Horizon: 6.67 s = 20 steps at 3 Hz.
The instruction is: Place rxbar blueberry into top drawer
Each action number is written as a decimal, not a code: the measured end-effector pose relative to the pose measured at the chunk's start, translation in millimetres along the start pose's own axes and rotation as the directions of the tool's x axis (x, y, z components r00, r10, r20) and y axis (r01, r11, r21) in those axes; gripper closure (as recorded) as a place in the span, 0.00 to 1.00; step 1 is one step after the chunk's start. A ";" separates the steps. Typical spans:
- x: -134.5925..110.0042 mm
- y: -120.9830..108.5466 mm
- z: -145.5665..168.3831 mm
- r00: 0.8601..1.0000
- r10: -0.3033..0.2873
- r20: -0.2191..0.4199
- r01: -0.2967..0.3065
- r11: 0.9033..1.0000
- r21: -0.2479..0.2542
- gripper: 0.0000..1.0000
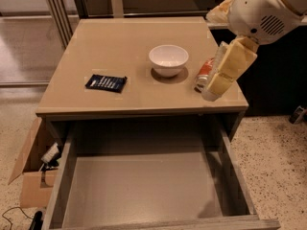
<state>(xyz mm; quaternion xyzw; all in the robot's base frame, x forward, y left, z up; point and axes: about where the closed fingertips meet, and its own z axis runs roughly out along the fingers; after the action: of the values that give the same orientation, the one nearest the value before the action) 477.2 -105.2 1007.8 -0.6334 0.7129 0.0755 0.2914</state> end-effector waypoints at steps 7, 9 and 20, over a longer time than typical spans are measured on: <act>-123.4 -93.1 127.9 0.879 0.211 0.428 -0.267 0.961 0.075 0.00; -130.1 -76.1 211.0 0.913 0.244 0.326 -0.231 0.970 -0.080 0.00; -105.7 -51.5 316.8 0.946 0.262 0.192 -0.240 0.962 -0.133 1.00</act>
Offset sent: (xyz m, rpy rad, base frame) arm 0.1165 0.0843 -0.0028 0.4488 -0.1880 -0.2041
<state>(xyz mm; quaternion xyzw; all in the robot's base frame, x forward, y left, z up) 630.3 127.1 815.9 -0.5409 0.7483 0.2160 0.3175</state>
